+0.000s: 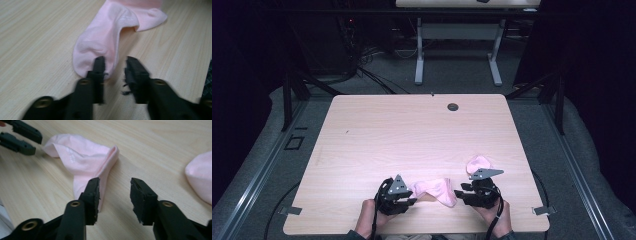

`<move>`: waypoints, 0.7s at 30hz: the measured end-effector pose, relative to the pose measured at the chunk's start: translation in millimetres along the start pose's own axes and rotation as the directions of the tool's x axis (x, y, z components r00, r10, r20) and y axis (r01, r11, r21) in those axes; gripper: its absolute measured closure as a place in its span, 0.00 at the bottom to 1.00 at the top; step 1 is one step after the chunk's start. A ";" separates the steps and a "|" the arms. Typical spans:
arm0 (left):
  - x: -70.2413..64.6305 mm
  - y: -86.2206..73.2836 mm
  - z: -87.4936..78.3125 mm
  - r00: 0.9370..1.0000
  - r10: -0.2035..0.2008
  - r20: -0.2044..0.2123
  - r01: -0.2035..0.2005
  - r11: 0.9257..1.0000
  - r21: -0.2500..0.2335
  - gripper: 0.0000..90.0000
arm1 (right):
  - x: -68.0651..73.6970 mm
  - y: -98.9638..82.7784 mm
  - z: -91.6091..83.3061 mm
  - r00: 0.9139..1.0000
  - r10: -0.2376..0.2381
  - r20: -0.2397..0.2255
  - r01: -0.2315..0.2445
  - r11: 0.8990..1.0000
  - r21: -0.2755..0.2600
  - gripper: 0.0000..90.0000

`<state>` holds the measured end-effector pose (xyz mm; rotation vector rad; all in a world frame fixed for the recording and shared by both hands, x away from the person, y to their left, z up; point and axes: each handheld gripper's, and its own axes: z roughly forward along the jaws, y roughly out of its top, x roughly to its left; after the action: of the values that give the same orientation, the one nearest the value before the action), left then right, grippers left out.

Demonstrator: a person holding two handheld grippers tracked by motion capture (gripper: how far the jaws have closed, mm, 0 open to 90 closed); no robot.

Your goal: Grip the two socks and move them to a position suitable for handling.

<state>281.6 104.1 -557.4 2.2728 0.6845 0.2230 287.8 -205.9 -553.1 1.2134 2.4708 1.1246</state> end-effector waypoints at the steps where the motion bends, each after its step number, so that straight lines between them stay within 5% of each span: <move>1: 0.7 0.2 -1.4 1.000 -0.001 0.004 0.001 1.000 -0.010 0.63 | 0.9 2.3 -3.7 1.000 -0.016 -0.004 0.016 1.000 -0.003 0.61; 4: 7.1 1.2 -5.4 0.999 -0.040 -0.019 0.040 0.999 -0.014 0.57 | 3.2 6.5 -6.5 1.000 -0.010 -0.019 0.010 1.000 -0.014 0.58; 6: 16.3 1.2 -4.2 0.994 -0.101 -0.041 0.101 0.995 -0.004 0.57 | 2.8 9.2 -4.0 1.000 -0.004 -0.019 0.004 1.000 -0.006 0.58; 10: 34.0 2.7 5.9 0.972 -0.226 -0.066 0.228 0.973 0.027 0.58 | -1.9 11.4 8.9 0.999 0.032 0.003 -0.032 0.999 0.039 0.58; 14: 37.4 7.0 16.9 0.968 -0.237 -0.084 0.243 0.968 0.067 0.57 | -1.0 9.9 16.0 0.999 0.037 0.039 -0.039 0.998 0.055 0.58; 21: 25.6 17.0 27.7 0.979 -0.160 -0.124 0.175 0.978 0.116 0.60 | 2.7 5.3 24.4 0.996 0.013 0.083 -0.021 0.995 0.100 0.61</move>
<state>319.9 91.0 -566.3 2.3203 0.9704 0.2352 300.2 -188.3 -566.1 1.2831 2.4873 0.9437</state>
